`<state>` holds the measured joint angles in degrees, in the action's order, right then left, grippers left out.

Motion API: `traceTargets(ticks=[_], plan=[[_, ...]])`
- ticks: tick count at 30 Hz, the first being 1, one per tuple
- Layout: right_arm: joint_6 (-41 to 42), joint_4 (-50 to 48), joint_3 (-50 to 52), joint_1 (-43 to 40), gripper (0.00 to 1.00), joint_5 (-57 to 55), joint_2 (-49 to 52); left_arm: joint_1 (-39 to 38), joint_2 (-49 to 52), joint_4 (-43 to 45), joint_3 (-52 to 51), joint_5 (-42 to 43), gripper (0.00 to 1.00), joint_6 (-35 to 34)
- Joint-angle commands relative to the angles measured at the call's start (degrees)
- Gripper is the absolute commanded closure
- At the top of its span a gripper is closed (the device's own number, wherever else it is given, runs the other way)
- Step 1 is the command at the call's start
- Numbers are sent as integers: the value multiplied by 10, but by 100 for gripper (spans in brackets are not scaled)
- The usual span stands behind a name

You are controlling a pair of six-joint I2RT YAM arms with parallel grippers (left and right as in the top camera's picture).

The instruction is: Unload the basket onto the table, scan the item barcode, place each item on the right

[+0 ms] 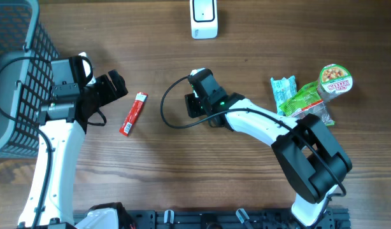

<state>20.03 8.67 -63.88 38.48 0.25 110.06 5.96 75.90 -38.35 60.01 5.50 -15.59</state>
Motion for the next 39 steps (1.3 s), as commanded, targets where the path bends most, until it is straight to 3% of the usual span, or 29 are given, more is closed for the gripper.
traceTargets(ticks=[1,7,13,16,19,24,29,36,39], plan=[[-20,-8,-8,3,49,14,-15,-1,-1,2,7,5,0,1],[-16,-16,-8,5,48,18,-15,-1,-1,2,7,5,0,1],[99,-9,-3,9,44,-2,-15,-1,-1,2,7,5,0,1],[139,6,-3,29,43,-64,-15,-1,-1,2,7,5,0,1],[164,18,-3,47,37,-113,-15,-1,-1,2,7,4,0,1],[158,29,-3,74,33,-189,-15,-1,-1,2,7,5,0,1],[127,53,-3,73,40,-228,-15,-1,-1,2,7,5,0,1],[116,82,-3,42,47,-192,-16,-1,-1,2,7,5,0,1],[70,77,-3,39,49,-182,-17,-1,-1,2,7,5,0,1]])
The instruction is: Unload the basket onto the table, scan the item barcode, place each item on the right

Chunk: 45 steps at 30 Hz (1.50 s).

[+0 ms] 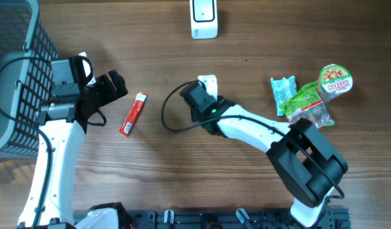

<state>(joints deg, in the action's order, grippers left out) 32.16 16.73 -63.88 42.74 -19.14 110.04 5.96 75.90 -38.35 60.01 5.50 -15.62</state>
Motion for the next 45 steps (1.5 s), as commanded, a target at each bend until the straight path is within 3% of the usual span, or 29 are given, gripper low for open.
traceTargets(ticks=[1,9,45], plan=[[-65,-9,-3,-3,49,24,-16,-1,-1,2,7,5,0,1],[-181,-19,-3,-5,49,47,-16,-1,-1,2,7,5,0,1],[-170,2,3,-29,67,102,16,-1,-1,2,7,5,0,1]])
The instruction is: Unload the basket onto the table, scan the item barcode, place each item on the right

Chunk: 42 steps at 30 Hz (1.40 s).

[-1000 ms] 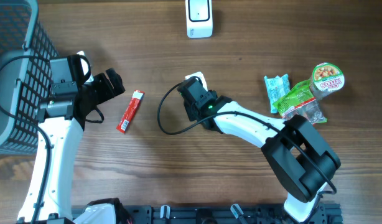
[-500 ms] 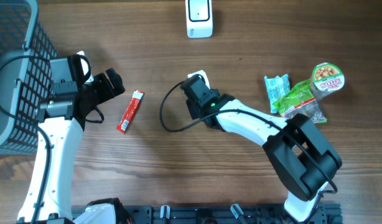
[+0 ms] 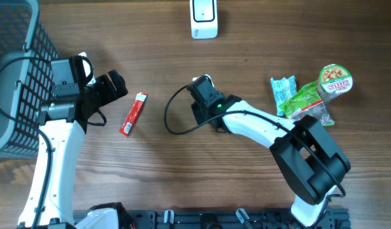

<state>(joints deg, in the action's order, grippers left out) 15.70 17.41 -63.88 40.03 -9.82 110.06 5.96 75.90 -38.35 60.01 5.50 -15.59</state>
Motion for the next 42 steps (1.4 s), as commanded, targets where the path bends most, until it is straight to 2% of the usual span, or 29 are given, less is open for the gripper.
traceTargets(ticks=[1,5,8,17,23,26,30,34,39,42], plan=[[-5,-5,3,-2,67,8,16,-1,-1,2,7,5,0,1],[-5,-7,2,-2,70,7,16,-1,-1,2,7,5,0,1],[-7,-6,0,-2,83,7,9,-1,-1,2,7,5,0,1],[-24,2,0,-4,83,26,-28,-1,-1,2,7,5,0,1],[-31,42,-31,-21,84,123,-98,-1,-1,2,7,5,0,1],[-37,119,-88,-44,85,176,-122,-1,-1,2,7,5,0,1],[-68,253,-216,-76,87,242,-125,-1,-1,2,7,5,0,1],[-83,363,-360,-93,87,243,-124,-1,-1,2,7,5,0,1],[-82,431,-519,-95,85,263,-116,-1,-1,2,7,5,0,1],[-76,437,-568,-106,86,348,-101,-1,-1,2,7,5,0,1]])
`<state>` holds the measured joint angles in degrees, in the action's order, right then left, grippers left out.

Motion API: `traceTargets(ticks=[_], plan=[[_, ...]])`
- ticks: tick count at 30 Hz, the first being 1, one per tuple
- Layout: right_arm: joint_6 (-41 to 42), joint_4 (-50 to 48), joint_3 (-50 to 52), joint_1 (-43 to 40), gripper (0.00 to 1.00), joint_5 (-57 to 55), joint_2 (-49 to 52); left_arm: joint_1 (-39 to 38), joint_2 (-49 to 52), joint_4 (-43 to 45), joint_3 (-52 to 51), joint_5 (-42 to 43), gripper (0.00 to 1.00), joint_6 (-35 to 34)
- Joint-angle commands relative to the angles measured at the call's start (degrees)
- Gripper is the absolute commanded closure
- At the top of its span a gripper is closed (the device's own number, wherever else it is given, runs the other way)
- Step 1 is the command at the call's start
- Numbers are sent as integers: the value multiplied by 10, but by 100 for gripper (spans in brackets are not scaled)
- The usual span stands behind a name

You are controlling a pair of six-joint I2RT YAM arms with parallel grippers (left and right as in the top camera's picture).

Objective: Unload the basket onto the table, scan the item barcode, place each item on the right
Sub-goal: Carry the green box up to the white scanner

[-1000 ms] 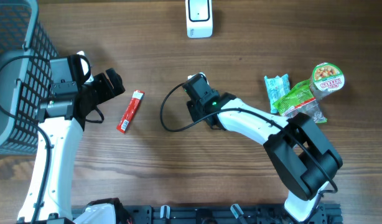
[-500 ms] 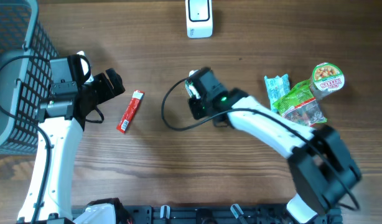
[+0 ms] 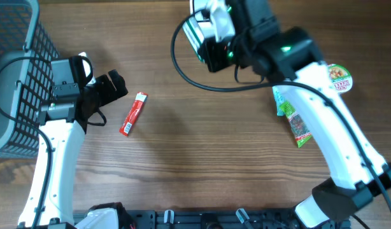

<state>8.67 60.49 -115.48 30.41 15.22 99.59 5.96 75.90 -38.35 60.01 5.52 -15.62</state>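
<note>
The item, a red stick packet [image 3: 133,114], lies flat on the wooden table left of centre. My left gripper [image 3: 114,87] rests just left of and above it, fingers apart and empty. My right gripper [image 3: 213,30] is raised high toward the camera at the top centre. It is shut on a white handheld scanner [image 3: 205,22] with a greenish face, and a black cable [image 3: 183,60] loops down from it. The scanner is far to the upper right of the packet.
A grey wire basket [image 3: 17,70] stands at the far left. Green snack packets [image 3: 296,124] and a round cup [image 3: 339,75] lie at the right, partly under the right arm. The white device at the table's back edge is hidden by the raised arm.
My right gripper was low over the table centre. Now it is high up at the top centre, with the scanner still in it. The left arm and the red packet have not moved.
My right gripper stayed low near the table centre with the white scanner, shifting slightly between moments. Now it holds the scanner high near the back edge. The left gripper and the red packet kept their places throughout.
</note>
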Motion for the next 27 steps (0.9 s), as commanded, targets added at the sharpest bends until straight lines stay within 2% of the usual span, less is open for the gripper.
traceTargets(ticks=[1,5,9,14,18,20,23,25,27], plan=[[7,2,-54,-17,86,124,9,-1,-1,2,7,4,0,1],[20,-3,-54,-57,89,217,47,-1,-1,2,7,4,0,1],[28,-43,-54,-106,90,372,113,-1,-1,2,7,4,0,1],[148,-197,-54,-148,95,576,216,-1,-1,2,7,4,0,1],[427,-497,-54,-164,96,688,304,-1,-1,2,7,4,0,1],[623,-703,-54,-172,96,698,354,-1,-1,2,7,4,0,1],[856,-957,-54,-198,96,670,423,-1,-1,2,7,4,0,1],[906,-992,-54,-217,96,656,458,-1,-1,2,7,4,0,1],[906,-979,-54,-232,96,658,489,-1,-1,2,7,4,0,1]])
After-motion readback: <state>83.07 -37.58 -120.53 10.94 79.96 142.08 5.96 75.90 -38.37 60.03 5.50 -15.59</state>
